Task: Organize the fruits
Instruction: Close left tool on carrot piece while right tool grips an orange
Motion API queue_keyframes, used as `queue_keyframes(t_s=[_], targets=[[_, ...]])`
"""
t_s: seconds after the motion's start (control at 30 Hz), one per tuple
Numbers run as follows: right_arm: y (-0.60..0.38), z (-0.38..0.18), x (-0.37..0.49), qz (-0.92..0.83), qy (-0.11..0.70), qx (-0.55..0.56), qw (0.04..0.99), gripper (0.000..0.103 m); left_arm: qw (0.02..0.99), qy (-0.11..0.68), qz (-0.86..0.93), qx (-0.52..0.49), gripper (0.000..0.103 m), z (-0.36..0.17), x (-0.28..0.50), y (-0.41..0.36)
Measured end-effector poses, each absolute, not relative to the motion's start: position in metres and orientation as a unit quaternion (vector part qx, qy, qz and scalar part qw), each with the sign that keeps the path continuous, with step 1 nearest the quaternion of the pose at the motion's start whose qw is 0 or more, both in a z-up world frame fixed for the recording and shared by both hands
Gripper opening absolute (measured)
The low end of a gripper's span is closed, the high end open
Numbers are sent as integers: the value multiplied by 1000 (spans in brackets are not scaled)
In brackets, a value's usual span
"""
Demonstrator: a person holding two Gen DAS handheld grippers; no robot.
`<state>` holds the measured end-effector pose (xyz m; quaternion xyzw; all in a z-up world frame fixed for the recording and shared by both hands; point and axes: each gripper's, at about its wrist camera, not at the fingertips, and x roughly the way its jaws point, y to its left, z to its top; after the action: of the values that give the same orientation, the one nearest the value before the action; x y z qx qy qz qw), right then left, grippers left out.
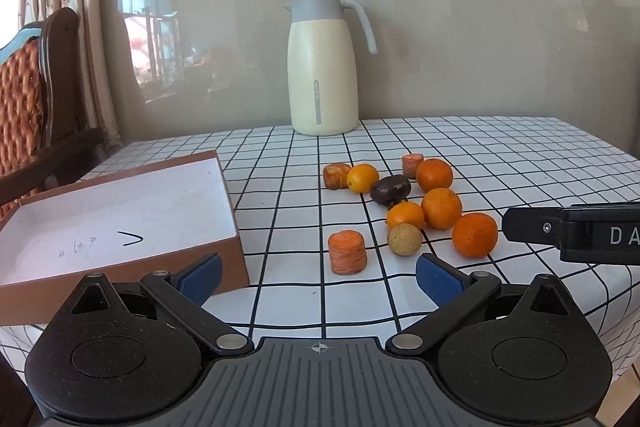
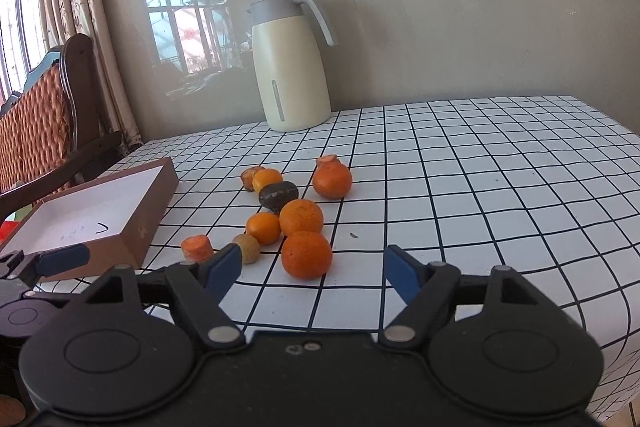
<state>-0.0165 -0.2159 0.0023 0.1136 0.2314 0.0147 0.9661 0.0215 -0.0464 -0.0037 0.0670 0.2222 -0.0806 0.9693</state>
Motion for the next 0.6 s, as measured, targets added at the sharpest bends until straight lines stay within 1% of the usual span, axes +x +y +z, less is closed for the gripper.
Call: queue_keyframes(t_s=[0.03,0.07,0.1,0.17,0.2,0.23,0.27,0.33,0.37,0.4,0.53,0.57,0.6], targets=[[-216,2,-15,15,233,113,966,72,969,225,-83,67,100,-5,24,-49],[-215,2,-13,16,234,112,966,70,968,228,-85,68,95,-6,28,-51],[-215,2,-10,16,236,110,965,68,966,234,-87,69,87,-8,31,-52],[-217,1,-6,15,239,110,965,65,965,241,-84,63,85,-10,37,-53],[-218,1,-4,14,240,112,964,64,965,243,-81,61,82,-11,41,-53],[-219,1,-2,13,241,114,964,64,964,245,-79,59,77,-12,44,-53],[-220,0,0,10,242,116,963,64,964,248,-80,58,74,-13,48,-54],[-222,-3,4,8,246,121,962,60,962,254,-86,55,67,-15,54,-55],[-222,-4,7,9,249,121,961,55,961,256,-88,55,65,-17,56,-57],[-222,-5,10,10,252,120,960,51,961,257,-89,56,64,-18,58,-59],[-219,-10,18,16,257,120,959,51,960,259,-88,56,62,-23,65,-63],[-219,-12,19,18,258,120,958,50,960,260,-87,55,59,-24,67,-63],[-218,-13,21,19,258,120,958,50,960,261,-85,53,53,-25,69,-64]])
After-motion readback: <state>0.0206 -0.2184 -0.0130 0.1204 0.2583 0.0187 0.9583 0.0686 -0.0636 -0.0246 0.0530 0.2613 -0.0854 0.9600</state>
